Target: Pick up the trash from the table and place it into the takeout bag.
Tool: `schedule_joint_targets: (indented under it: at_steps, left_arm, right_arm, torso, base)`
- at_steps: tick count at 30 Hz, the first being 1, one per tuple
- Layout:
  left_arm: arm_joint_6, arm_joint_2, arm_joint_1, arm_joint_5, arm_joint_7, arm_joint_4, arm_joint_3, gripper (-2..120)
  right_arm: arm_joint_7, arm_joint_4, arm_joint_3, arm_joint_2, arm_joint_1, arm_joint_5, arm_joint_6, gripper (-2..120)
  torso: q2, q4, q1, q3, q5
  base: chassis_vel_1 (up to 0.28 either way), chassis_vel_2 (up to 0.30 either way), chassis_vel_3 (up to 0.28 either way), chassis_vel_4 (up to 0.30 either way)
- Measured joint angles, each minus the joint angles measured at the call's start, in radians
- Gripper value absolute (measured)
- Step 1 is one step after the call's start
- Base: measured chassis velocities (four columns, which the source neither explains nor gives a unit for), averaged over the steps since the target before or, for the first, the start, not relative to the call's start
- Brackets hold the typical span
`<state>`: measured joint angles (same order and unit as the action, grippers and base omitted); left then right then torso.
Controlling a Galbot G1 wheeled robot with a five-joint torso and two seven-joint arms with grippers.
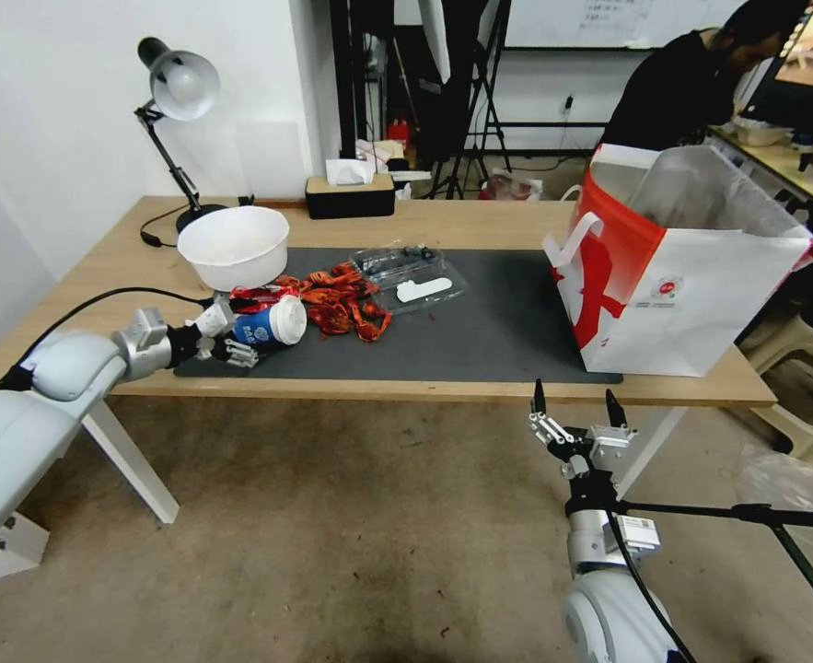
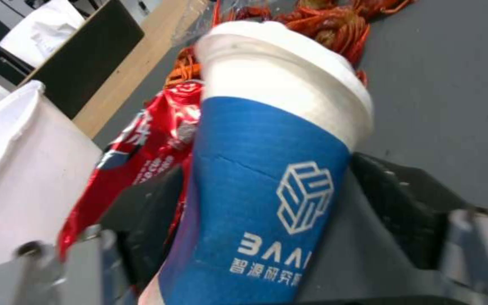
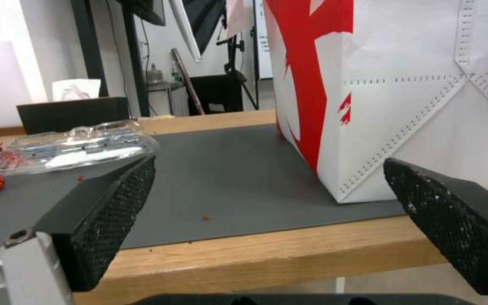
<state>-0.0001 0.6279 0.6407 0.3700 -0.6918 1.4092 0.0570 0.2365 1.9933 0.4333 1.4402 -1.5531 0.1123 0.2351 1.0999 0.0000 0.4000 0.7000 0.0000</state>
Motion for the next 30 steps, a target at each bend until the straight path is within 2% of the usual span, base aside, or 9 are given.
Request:
schedule_joint_targets:
  at_steps: [2,4,12,14,16,18,22,28,30]
  left_arm:
    - [-0.002,0.001,-0.006,-0.003,-0.003,-0.005,-0.005,70]
    - [-0.007,0.002,-0.015,-0.009,-0.014,-0.012,-0.010,57]
    - [-0.019,0.003,-0.020,-0.013,-0.039,-0.017,-0.007,36]
    - [-0.028,0.004,-0.018,-0.013,-0.048,-0.018,-0.001,23]
    - [-0.036,0.005,-0.015,-0.013,-0.051,-0.018,0.005,20]
    - [-0.049,0.005,-0.010,-0.011,-0.059,-0.016,0.021,9]
    - [-0.065,-0.001,-0.007,0.005,-0.061,0.007,0.044,0]
    - [-0.071,-0.009,-0.025,0.060,-0.053,0.063,0.056,0]
    - [-0.070,-0.010,-0.052,0.112,-0.034,0.094,0.025,0]
  right_arm:
    - [0.000,0.000,0.000,0.000,0.000,0.000,0.000,100]
    - [0.000,-0.002,0.001,0.001,0.000,0.000,0.000,100]
    - [0.001,-0.004,0.001,0.004,0.000,-0.002,0.000,100]
    - [0.001,-0.004,0.001,0.005,0.000,-0.002,0.000,100]
    - [0.001,-0.004,0.001,0.005,0.000,-0.003,0.000,100]
    - [0.001,-0.004,0.001,0.006,0.000,-0.004,0.000,100]
    - [0.001,-0.004,0.000,0.006,-0.002,-0.006,0.001,100]
    - [0.001,-0.004,-0.002,0.006,-0.002,-0.009,0.001,100]
    - [0.001,-0.004,-0.005,0.007,-0.002,-0.010,0.001,100]
  torso:
    - [0.000,0.0000,0.000,0.000,-0.0001]
    - [0.000,0.0000,0.000,0.000,0.0000]
    - [0.000,0.0000,0.000,0.000,0.0000]
    - [0.000,0.0000,0.000,0.000,0.0000]
    - [0.000,0.0000,0.000,0.000,-0.0001]
    - [0.000,0.0001,0.000,0.000,0.0000]
    - [0.000,0.0001,0.000,0.000,-0.0001]
    - [0.000,0.0001,0.000,0.000,0.0000]
    - [0.000,0.0002,0.000,0.000,0.0000]
  base:
    - [0.000,0.000,0.000,0.000]
    - [0.000,0.000,0.000,0.000]
    - [0.000,0.000,0.000,0.000]
    - [0.000,0.000,0.000,0.000]
    - [0.000,0.000,0.000,0.000]
    - [0.000,0.000,0.000,0.000]
    - [0.000,0.000,0.000,0.000]
    - [0.000,0.000,0.000,0.000]
    - [0.000,0.000,0.000,0.000]
